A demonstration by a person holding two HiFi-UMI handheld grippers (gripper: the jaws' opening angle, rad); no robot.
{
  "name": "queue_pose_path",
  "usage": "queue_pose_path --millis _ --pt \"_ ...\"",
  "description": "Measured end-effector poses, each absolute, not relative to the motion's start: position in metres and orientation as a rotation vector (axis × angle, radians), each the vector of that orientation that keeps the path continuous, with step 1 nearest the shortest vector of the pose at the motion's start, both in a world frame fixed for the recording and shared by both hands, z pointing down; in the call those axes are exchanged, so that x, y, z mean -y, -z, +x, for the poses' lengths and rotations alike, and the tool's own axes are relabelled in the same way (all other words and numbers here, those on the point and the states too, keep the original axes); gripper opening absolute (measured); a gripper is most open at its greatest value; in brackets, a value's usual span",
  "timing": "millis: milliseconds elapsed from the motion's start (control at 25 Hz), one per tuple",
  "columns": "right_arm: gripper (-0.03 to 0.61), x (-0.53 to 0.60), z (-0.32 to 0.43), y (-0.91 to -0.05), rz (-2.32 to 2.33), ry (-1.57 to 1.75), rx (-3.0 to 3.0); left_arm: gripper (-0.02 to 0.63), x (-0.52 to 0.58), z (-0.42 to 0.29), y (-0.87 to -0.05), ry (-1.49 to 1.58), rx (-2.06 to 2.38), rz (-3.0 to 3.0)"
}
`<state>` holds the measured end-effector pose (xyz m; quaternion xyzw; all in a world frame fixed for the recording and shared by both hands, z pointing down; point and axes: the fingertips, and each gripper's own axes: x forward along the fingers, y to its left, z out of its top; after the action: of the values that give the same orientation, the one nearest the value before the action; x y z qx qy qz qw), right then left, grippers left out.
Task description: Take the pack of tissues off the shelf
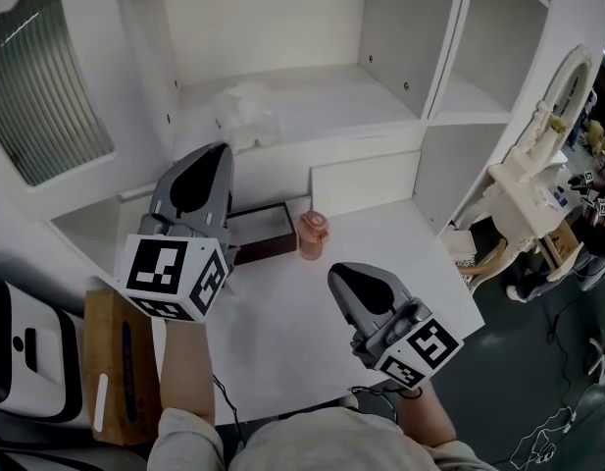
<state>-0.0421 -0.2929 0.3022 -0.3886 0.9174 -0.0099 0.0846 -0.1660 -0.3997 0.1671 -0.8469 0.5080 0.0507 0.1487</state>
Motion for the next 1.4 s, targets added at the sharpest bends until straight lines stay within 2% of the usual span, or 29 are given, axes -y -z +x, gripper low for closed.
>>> queue_pose_path --millis 800,1400 --pt "0.014 0.276 -0.062 -0.301 -0.924 0.066 -2.813 0.0 0.313 -0.185 -0.167 -0.155 -1.531 -2.322" --pt "0.014 0.259 -0.095 -0.309 -0.745 0.107 -2.889 0.0 0.264 -0.213 -0.221 -0.056 -1.702 -2.311"
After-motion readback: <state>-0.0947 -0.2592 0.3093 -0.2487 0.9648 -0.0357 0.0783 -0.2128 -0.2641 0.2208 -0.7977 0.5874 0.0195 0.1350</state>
